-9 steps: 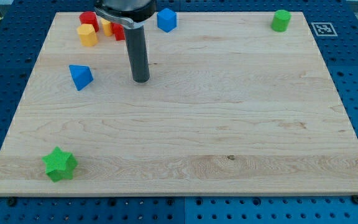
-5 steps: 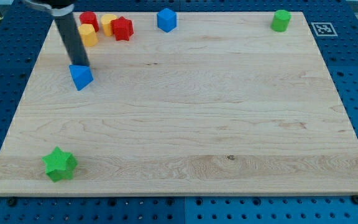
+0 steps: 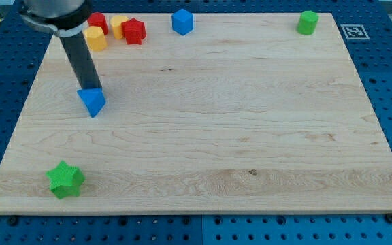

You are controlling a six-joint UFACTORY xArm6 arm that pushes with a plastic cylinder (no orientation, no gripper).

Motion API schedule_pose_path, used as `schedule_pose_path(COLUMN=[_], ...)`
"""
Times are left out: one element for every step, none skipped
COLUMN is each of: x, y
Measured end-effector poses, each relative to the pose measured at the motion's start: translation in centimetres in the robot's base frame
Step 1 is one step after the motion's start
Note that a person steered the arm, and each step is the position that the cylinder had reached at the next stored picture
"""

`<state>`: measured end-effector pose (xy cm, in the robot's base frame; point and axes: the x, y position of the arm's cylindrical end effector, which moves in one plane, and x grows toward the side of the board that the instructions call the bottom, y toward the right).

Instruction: Slide the blue triangle close to the green star

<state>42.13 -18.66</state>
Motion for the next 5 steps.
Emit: schedule_pose_path(x=[2.3,4.8,6.6,7.7,8.7], y=[0.0,0.0,0.0,0.1,0.4])
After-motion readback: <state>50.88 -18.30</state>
